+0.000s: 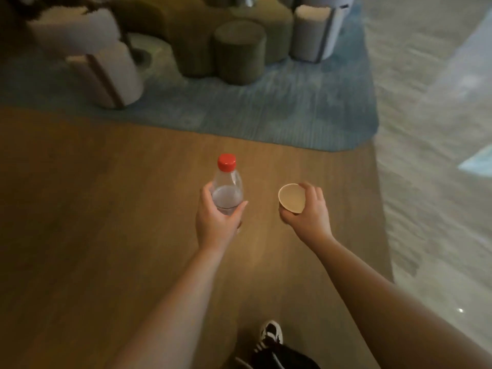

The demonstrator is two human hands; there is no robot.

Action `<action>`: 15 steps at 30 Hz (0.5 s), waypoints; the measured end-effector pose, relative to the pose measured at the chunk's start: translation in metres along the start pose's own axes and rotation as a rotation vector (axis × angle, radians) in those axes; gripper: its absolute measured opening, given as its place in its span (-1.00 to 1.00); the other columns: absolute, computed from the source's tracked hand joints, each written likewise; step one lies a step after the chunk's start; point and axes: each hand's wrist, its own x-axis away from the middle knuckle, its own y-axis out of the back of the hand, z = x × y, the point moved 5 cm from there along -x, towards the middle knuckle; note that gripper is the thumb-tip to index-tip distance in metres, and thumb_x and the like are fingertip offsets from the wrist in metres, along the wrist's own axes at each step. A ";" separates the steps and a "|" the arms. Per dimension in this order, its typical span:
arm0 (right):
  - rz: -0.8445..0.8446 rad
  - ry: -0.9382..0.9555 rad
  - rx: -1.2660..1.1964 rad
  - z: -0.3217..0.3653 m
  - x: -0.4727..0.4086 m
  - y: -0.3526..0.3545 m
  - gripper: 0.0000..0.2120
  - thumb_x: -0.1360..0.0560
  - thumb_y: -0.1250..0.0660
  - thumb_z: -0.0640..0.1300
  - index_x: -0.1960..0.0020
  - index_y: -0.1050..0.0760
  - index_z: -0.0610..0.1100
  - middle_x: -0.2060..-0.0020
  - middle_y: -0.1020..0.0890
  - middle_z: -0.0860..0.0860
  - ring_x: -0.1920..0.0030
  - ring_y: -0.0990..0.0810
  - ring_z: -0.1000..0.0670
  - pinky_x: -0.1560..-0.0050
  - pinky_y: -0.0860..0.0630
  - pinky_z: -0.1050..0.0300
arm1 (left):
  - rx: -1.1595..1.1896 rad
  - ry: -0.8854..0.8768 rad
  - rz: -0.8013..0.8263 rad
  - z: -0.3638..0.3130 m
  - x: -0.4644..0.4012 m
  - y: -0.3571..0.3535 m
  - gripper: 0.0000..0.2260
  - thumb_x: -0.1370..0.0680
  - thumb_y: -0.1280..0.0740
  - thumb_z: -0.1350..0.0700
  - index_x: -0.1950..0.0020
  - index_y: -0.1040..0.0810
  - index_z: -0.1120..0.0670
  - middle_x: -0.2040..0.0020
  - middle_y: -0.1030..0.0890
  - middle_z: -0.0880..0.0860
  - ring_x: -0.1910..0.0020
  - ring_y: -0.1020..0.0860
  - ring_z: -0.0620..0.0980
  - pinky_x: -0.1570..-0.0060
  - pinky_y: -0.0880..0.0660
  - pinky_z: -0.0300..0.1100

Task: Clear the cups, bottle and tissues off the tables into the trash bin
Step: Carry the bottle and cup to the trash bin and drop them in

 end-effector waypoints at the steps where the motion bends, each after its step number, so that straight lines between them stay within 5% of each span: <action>1: -0.033 -0.032 0.005 -0.016 -0.017 0.018 -0.34 -0.31 -0.50 -0.01 -0.33 -0.32 -0.04 -0.19 -0.39 0.07 -0.20 -0.40 0.00 -0.06 -0.33 0.16 | 0.000 -0.019 0.037 -0.012 -0.012 -0.026 -0.34 -0.29 -0.58 -0.03 -0.29 -0.39 0.09 -0.12 -0.56 0.03 -0.05 -0.55 0.05 0.01 -0.49 -0.08; 10: -0.246 -0.247 0.078 -0.132 -0.148 0.123 -0.33 -0.30 -0.51 0.00 -0.33 -0.32 -0.02 -0.22 -0.40 0.04 -0.20 -0.40 -0.02 -0.06 -0.33 0.16 | 0.060 -0.139 0.304 -0.098 -0.120 -0.229 -0.33 -0.32 -0.55 -0.10 -0.33 -0.32 -0.02 -0.10 -0.49 -0.07 -0.04 -0.51 -0.04 0.04 -0.52 -0.11; 15: -0.297 -0.285 0.088 -0.187 -0.268 0.136 -0.33 -0.31 -0.49 0.01 -0.33 -0.30 -0.01 -0.22 -0.38 0.04 -0.19 -0.40 -0.02 -0.04 -0.33 0.14 | 0.120 -0.193 0.384 -0.123 -0.213 -0.343 -0.40 -0.32 -0.54 -0.12 -0.24 -0.31 -0.13 -0.04 -0.47 -0.20 0.05 -0.50 -0.20 0.18 -0.46 -0.29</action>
